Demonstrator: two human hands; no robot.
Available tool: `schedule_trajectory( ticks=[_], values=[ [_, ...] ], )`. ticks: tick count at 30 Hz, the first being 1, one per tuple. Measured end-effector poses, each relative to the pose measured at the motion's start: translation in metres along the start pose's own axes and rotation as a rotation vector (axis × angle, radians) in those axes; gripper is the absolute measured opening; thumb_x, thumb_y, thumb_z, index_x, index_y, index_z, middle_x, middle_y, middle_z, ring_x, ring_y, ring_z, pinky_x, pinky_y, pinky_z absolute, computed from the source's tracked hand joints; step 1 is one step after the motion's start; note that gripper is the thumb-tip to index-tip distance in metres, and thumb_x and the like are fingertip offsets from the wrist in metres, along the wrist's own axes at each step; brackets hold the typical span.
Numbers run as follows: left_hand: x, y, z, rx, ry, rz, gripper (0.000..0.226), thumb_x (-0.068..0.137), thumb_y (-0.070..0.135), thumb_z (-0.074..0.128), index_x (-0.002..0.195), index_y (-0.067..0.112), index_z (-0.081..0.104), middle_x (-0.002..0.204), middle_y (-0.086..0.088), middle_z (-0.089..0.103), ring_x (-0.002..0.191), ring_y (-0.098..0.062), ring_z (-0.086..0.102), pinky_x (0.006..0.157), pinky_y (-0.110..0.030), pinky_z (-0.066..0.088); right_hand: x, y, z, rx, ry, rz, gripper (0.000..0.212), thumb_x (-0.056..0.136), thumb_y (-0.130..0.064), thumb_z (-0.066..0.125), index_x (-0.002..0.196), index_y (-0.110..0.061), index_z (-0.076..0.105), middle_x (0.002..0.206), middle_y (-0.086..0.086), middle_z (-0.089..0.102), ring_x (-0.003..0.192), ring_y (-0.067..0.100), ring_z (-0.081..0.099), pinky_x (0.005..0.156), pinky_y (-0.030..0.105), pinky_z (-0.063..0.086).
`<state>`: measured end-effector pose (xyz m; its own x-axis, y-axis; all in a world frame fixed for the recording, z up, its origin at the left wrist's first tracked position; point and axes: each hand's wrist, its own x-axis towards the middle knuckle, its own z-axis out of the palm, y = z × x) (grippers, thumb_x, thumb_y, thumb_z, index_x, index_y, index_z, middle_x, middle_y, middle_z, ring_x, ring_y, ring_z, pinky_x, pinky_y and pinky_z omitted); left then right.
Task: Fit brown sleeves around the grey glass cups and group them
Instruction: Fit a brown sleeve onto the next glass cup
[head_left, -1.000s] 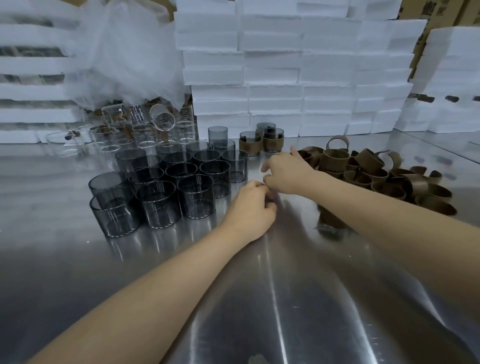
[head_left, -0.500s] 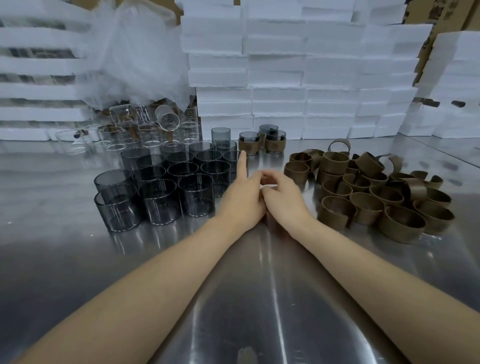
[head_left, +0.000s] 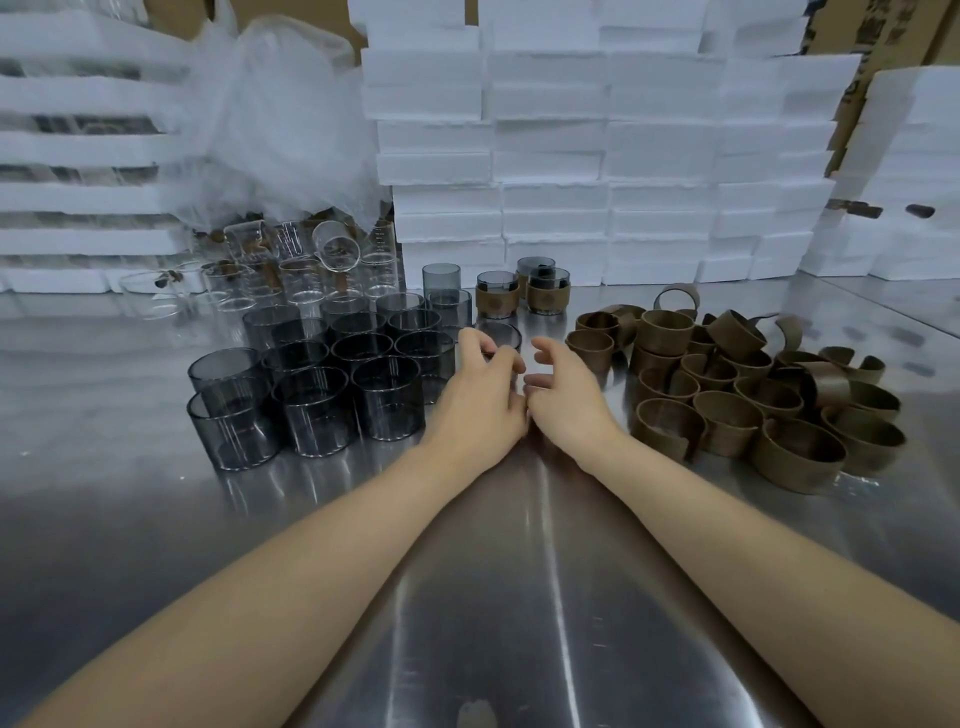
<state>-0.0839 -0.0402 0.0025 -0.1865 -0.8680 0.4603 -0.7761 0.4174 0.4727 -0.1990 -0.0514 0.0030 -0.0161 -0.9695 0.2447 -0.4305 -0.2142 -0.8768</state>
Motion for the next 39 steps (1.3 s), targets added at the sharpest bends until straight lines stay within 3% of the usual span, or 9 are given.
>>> schedule_trajectory(
  ticks=[5, 9, 12, 15, 20, 25, 29, 34, 39],
  values=[
    [-0.003, 0.002, -0.002, -0.117, 0.082, 0.069, 0.007, 0.088, 0.009, 0.053, 0.086, 0.015, 0.057, 0.102, 0.003, 0.041, 0.07, -0.02, 0.052, 0.068, -0.045, 0.051, 0.002, 0.0, -0.009, 0.053, -0.039, -0.009, 0.073, 0.084, 0.008, 0.058, 0.148, -0.013, 0.029, 0.139, 0.006, 0.044, 0.118, 0.018, 0.052, 0.095, 0.027, 0.045],
    [-0.005, 0.005, -0.005, -0.246, 0.132, 0.195, 0.013, 0.085, 0.001, 0.051, 0.082, 0.012, 0.056, 0.098, 0.006, 0.041, 0.073, -0.012, 0.052, 0.065, -0.028, 0.047, 0.0, -0.001, -0.01, 0.136, -0.031, -0.071, 0.067, 0.081, 0.001, 0.066, 0.14, -0.015, 0.039, 0.124, 0.003, 0.056, 0.114, 0.018, 0.057, 0.101, 0.035, 0.047],
    [-0.008, 0.011, -0.005, -0.354, 0.169, 0.261, 0.021, 0.086, -0.006, 0.05, 0.097, 0.011, 0.054, 0.108, 0.004, 0.041, 0.079, -0.009, 0.051, 0.072, -0.018, 0.044, 0.0, 0.0, -0.009, 0.151, 0.06, -0.081, 0.058, 0.078, -0.004, 0.072, 0.128, -0.017, 0.044, 0.109, -0.007, 0.059, 0.1, 0.004, 0.058, 0.091, 0.021, 0.047],
    [-0.009, 0.016, -0.002, -0.472, 0.261, 0.178, 0.029, 0.09, 0.001, 0.059, 0.114, 0.012, 0.046, 0.12, -0.001, 0.035, 0.088, -0.007, 0.052, 0.082, -0.012, 0.042, 0.003, 0.001, -0.011, 0.197, 0.175, -0.106, 0.057, 0.073, -0.004, 0.077, 0.117, -0.019, 0.045, 0.096, -0.017, 0.055, 0.083, -0.013, 0.055, 0.071, 0.002, 0.043],
    [-0.006, 0.016, -0.002, -0.526, 0.096, -0.014, 0.063, 0.093, 0.025, 0.063, 0.145, 0.012, 0.03, 0.141, -0.003, 0.032, 0.13, -0.012, 0.041, 0.111, -0.027, 0.036, 0.004, -0.001, -0.009, 0.183, 0.165, -0.213, 0.059, 0.074, -0.002, 0.076, 0.117, -0.024, 0.042, 0.1, -0.018, 0.056, 0.09, -0.011, 0.057, 0.074, 0.006, 0.044],
    [-0.004, 0.015, -0.006, -0.768, -0.011, -0.098, 0.064, 0.093, 0.016, 0.064, 0.148, 0.017, 0.031, 0.141, -0.003, 0.051, 0.129, -0.012, 0.05, 0.113, -0.038, 0.038, 0.002, 0.002, -0.004, 0.171, 0.172, -0.25, 0.056, 0.075, -0.004, 0.074, 0.115, -0.028, 0.043, 0.098, -0.022, 0.057, 0.087, -0.023, 0.053, 0.073, -0.001, 0.041],
    [-0.003, 0.015, -0.006, -0.769, -0.011, -0.117, 0.067, 0.092, 0.009, 0.063, 0.151, 0.016, 0.031, 0.146, -0.005, 0.046, 0.134, -0.015, 0.046, 0.115, -0.039, 0.035, 0.003, 0.001, -0.006, 0.227, 0.166, -0.274, 0.055, 0.076, 0.007, 0.07, 0.117, -0.021, 0.046, 0.102, -0.018, 0.057, 0.09, -0.019, 0.055, 0.077, 0.002, 0.042],
    [-0.003, 0.014, -0.006, -0.817, 0.0, -0.137, 0.064, 0.097, 0.005, 0.052, 0.154, 0.019, 0.025, 0.153, -0.004, 0.039, 0.14, -0.014, 0.038, 0.118, -0.039, 0.03, 0.003, -0.001, -0.008, 0.358, 0.076, -0.24, 0.058, 0.073, 0.017, 0.069, 0.126, -0.001, 0.052, 0.111, 0.004, 0.063, 0.09, -0.007, 0.061, 0.072, 0.01, 0.05],
    [-0.003, 0.012, -0.006, -0.76, 0.02, -0.122, 0.055, 0.102, 0.011, 0.042, 0.153, 0.021, 0.027, 0.152, 0.009, 0.033, 0.139, -0.002, 0.031, 0.118, -0.027, 0.027, 0.002, 0.0, -0.012, 0.395, 0.044, -0.215, 0.066, 0.064, 0.02, 0.073, 0.123, -0.005, 0.054, 0.103, -0.003, 0.065, 0.084, -0.009, 0.064, 0.067, 0.01, 0.05]
  ],
)
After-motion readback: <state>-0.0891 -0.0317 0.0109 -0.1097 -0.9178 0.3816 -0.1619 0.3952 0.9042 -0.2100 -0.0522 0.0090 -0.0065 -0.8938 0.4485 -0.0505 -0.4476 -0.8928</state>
